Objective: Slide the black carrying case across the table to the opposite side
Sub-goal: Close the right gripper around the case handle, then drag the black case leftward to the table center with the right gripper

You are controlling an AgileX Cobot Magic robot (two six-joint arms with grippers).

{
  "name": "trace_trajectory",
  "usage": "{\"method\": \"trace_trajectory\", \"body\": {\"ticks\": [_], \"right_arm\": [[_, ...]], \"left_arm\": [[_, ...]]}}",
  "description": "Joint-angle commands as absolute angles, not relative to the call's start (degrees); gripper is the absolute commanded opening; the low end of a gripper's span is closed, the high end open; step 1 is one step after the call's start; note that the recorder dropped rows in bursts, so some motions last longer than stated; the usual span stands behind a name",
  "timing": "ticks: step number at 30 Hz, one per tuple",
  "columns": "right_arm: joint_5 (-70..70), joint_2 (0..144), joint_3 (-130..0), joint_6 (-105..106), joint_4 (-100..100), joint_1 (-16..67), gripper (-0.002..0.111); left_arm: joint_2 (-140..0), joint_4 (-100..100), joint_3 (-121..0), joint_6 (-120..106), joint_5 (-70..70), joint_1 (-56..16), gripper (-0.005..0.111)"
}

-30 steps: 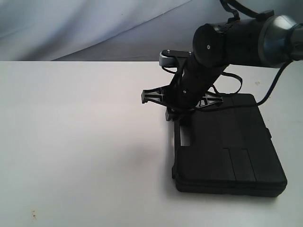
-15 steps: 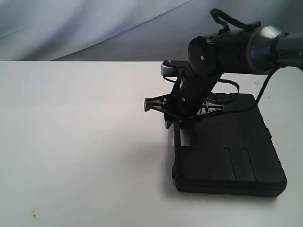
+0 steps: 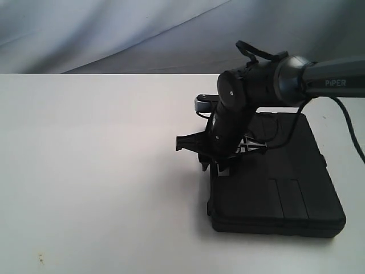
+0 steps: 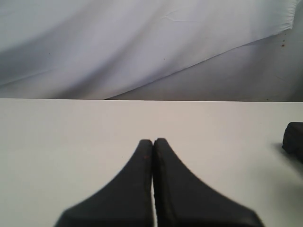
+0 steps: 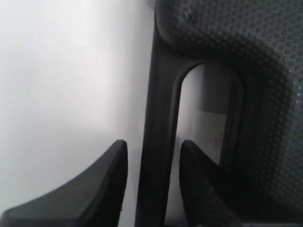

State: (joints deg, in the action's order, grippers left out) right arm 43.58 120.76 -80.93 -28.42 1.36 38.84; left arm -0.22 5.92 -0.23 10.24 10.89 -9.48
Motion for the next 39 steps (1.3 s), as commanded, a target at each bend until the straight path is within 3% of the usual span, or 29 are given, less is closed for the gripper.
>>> {"method": "trace_trajectory", "body": {"ticks": [1,7,13,39], "right_arm": [[41.3,120.9,-81.1,-28.8,1.8,38.9,0.029],[40.7,120.9,-81.1,-29.2,2.9,38.9,0.020],[37.1,120.9,-81.1,-29.2,3.6,41.1,0.000],[39.1,134.8,-105.9,-38.7,5.6,51.5,0.000]], "left_arm": [[0.0,5.7,0.0,10.2,10.9,-9.9,0.000],[0.0,5.7,0.0,10.2,10.9,-9.9,0.000],[0.0,5.7,0.0,10.2,10.9,-9.9,0.000],[0.0,5.7,0.0,10.2,10.9,-9.9,0.000]]}}
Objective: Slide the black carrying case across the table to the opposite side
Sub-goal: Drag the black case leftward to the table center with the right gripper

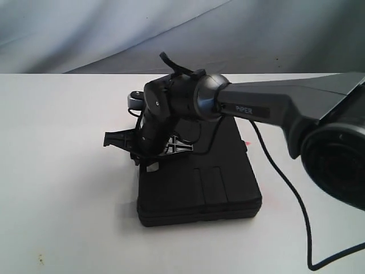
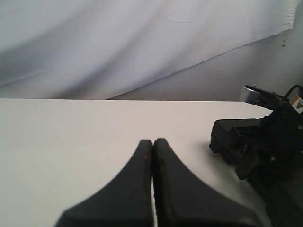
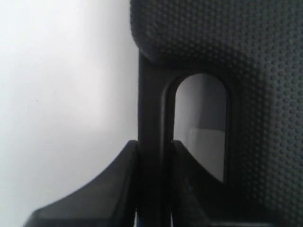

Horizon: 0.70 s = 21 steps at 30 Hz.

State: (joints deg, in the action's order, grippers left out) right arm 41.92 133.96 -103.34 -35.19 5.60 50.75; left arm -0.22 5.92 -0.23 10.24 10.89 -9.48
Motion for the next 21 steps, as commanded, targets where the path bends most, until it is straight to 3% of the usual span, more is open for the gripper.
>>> {"method": "trace_trajectory", "body": {"ticks": [1,21], "right_arm": [[39.0,134.9,-106.0,-39.5,5.1,51.5,0.000],[42.6,135.0,-106.0,-48.0,-7.7,51.5,0.000]], "left_arm": [[0.0,5.7,0.0,10.2,10.9,-9.9,0.000],[0.0,5.7,0.0,10.2,10.9,-9.9,0.000]]}}
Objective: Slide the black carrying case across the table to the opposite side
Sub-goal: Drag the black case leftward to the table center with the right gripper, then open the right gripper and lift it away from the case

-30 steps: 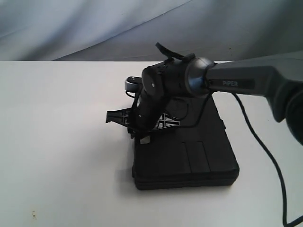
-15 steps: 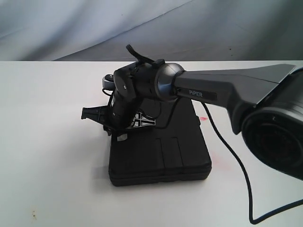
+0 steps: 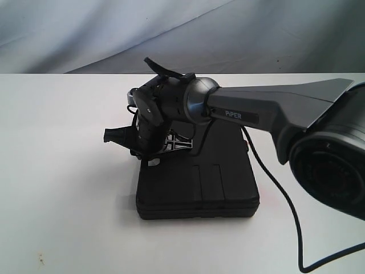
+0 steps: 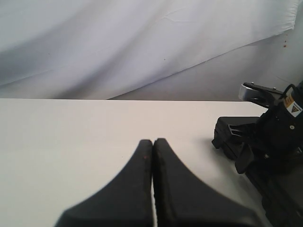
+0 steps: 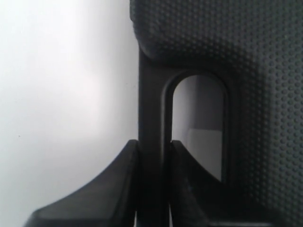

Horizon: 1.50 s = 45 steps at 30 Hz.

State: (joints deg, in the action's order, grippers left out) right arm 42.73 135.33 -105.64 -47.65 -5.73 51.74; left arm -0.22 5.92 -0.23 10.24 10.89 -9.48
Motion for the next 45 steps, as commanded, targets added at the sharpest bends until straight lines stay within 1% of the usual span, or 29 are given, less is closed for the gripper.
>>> {"method": "trace_trajectory", "body": {"ticks": [1,10,12,16,18,21,32,35,37,39,40,41,43,45], "right_arm": [[42.5,135.0,-106.0,-48.0,-7.7,51.5,0.000],[42.8,134.1,-106.0,-46.4,-10.2,51.5,0.001],[43.2,133.8,-106.0,-46.4,-10.4,51.5,0.005],[44.5,133.6,-106.0,-46.4,-11.6,51.5,0.022],[44.9,133.6,-106.0,-46.4,-11.6,51.5,0.028],[44.8,133.6,-106.0,-46.7,-12.0,51.5,0.031],[44.4,131.0,-106.0,-47.0,-14.3,51.5,0.031],[44.4,128.4,-106.0,-46.5,-18.8,51.9,0.031],[44.6,125.2,-106.0,-43.6,-26.2,52.8,0.030],[44.6,122.6,-106.0,-39.8,-34.0,54.3,0.025],[44.4,120.8,-106.0,-37.2,-38.8,55.3,0.020],[44.0,120.2,-106.0,-35.8,-40.0,55.6,0.017],[39.9,117.5,-106.0,-26.6,-38.0,56.0,0.006],[36.5,115.2,-106.0,-17.0,-31.4,56.0,0.000]], "left_arm": [[0.0,5.7,0.0,10.2,10.9,-9.9,0.000],[0.0,5.7,0.0,10.2,10.9,-9.9,0.000],[0.0,5.7,0.0,10.2,10.9,-9.9,0.000],[0.0,5.7,0.0,10.2,10.9,-9.9,0.000],[0.0,5.7,0.0,10.2,10.9,-9.9,0.000],[0.0,5.7,0.0,10.2,10.9,-9.9,0.000],[0.0,5.7,0.0,10.2,10.9,-9.9,0.000],[0.0,5.7,0.0,10.2,10.9,-9.9,0.000],[0.0,5.7,0.0,10.2,10.9,-9.9,0.000],[0.0,5.7,0.0,10.2,10.9,-9.9,0.000],[0.0,5.7,0.0,10.2,10.9,-9.9,0.000],[0.0,5.7,0.0,10.2,10.9,-9.9,0.000],[0.0,5.7,0.0,10.2,10.9,-9.9,0.000],[0.0,5.7,0.0,10.2,10.9,-9.9,0.000]]}}
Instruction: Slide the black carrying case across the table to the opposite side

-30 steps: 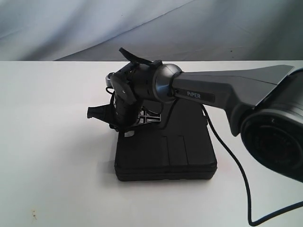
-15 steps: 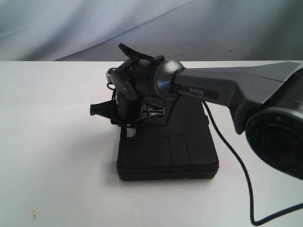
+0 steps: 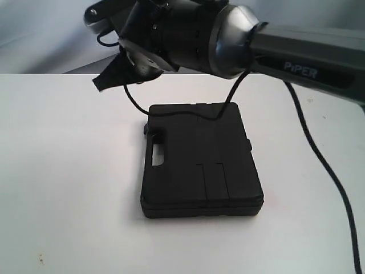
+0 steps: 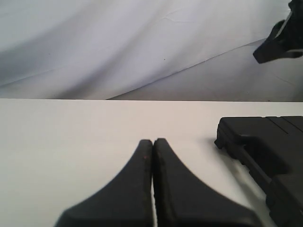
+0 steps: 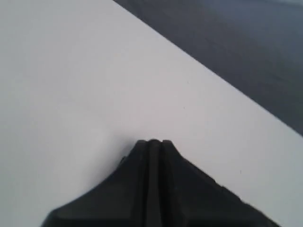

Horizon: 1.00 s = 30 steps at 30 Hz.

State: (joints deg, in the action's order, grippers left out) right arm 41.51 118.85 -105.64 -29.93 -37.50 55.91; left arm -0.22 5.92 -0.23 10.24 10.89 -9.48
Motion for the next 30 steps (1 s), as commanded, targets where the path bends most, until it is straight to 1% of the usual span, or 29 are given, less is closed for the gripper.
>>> {"method": "trace_trajectory", "body": {"ticks": [1,4,9,16,19,25,30], "right_arm": [[35.6,114.3,-106.0,-12.4,-28.8,56.0,0.000],[35.4,110.2,-106.0,-5.5,-25.7,56.0,0.000],[35.8,100.2,-104.8,-3.0,-25.7,56.0,0.000],[33.9,84.4,-93.9,-4.0,-31.5,56.0,0.000],[33.9,78.6,-87.0,-10.5,-38.7,56.0,0.000],[35.9,68.9,-71.4,-39.7,-67.2,53.4,0.000],[33.8,62.2,-62.2,-45.5,-70.7,47.5,0.000]], "left_arm": [[0.0,5.7,0.0,10.2,10.9,-9.9,0.000],[0.0,5.7,0.0,10.2,10.9,-9.9,0.000],[0.0,5.7,0.0,10.2,10.9,-9.9,0.000],[0.0,5.7,0.0,10.2,10.9,-9.9,0.000],[0.0,5.7,0.0,10.2,10.9,-9.9,0.000],[0.0,5.7,0.0,10.2,10.9,-9.9,0.000],[0.0,5.7,0.0,10.2,10.9,-9.9,0.000]]}}
